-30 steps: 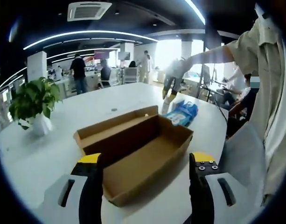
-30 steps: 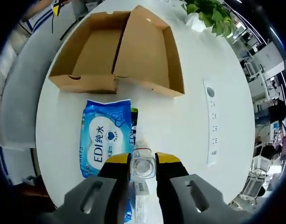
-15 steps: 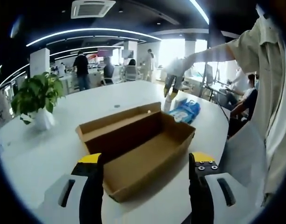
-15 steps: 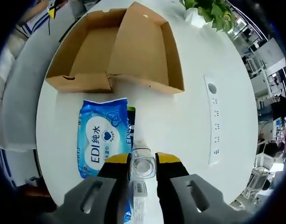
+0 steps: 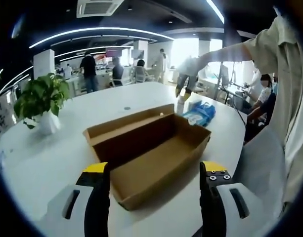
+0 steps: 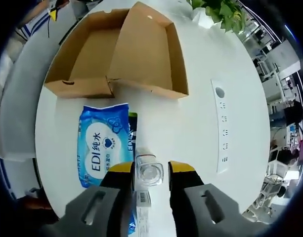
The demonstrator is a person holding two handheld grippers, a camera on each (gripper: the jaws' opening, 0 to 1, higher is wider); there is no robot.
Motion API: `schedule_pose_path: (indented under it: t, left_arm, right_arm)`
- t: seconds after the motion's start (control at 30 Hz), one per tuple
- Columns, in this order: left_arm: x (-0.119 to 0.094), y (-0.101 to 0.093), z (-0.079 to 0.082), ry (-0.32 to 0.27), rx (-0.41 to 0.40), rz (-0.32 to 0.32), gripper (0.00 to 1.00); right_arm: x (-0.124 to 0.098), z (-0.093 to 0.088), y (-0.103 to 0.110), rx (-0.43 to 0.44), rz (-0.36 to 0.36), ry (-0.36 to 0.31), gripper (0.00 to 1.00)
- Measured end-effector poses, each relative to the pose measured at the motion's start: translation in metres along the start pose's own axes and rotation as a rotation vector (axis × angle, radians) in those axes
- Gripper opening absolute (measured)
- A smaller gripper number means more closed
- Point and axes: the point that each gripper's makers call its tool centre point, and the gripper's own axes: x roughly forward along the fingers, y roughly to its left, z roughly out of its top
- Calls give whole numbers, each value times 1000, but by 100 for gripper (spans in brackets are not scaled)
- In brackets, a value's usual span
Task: Operate the shoe box by opening the lid, removing the specified soft item, and placing it in the target area until the item is outside and the box remains undamaged.
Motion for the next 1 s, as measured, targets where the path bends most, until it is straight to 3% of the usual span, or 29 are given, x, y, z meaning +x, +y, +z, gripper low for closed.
schedule_pose_path:
  t: [0.37,0.67,1.0]
  left_arm:
    - [-2,14,-10,39,-28,68,69]
    - [-1,24,-19,83,-69,112,55]
    - [-2,42,-27,115,-143,192,43]
  right_arm:
    - [-9,7,-8,56,-41,-36,33]
    - [-20,22,-9,149,-50,-97,35]
    - [-27,40,-33,349,-138,-197,37]
